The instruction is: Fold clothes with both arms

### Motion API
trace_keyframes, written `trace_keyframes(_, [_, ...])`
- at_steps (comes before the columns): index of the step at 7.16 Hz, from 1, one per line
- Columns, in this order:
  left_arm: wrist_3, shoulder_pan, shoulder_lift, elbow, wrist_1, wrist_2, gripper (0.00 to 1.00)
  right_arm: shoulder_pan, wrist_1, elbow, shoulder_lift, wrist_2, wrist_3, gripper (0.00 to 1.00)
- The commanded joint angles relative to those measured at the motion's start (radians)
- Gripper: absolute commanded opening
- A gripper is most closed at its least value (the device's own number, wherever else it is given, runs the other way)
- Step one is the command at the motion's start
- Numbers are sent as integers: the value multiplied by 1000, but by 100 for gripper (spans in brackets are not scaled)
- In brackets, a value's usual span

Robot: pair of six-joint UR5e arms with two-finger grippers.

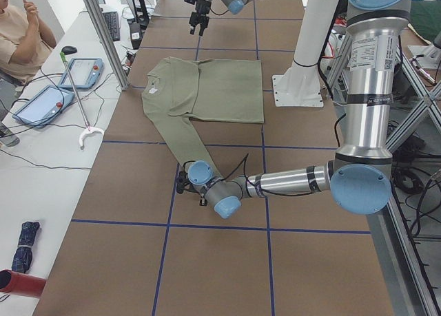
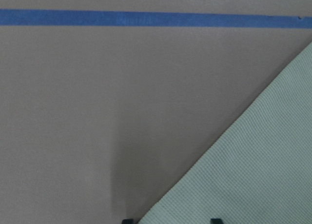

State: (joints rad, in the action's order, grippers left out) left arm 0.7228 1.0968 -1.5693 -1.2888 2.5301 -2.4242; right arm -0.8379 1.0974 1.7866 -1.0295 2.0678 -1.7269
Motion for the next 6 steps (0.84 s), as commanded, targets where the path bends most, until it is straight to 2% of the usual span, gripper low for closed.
trace_keyframes(1, [3,0,0,0,1,1,7,0,-1,-3,2,0,1,99])
trace_keyframes(2, [3,0,0,0,1,-1,0,0,-1,-3,3,0,0,99])
trace_keyframes(3, [4,0,2,-3,1,-10,42,0,1,-1,6,0,0,99])
trace_keyframes(4, [3,0,2,0,1,-9,54,0,2,0,6,0,0,99])
trace_keyframes(6, [4,0,3,2,-1,1,55,0,2,0,6,0,0,99])
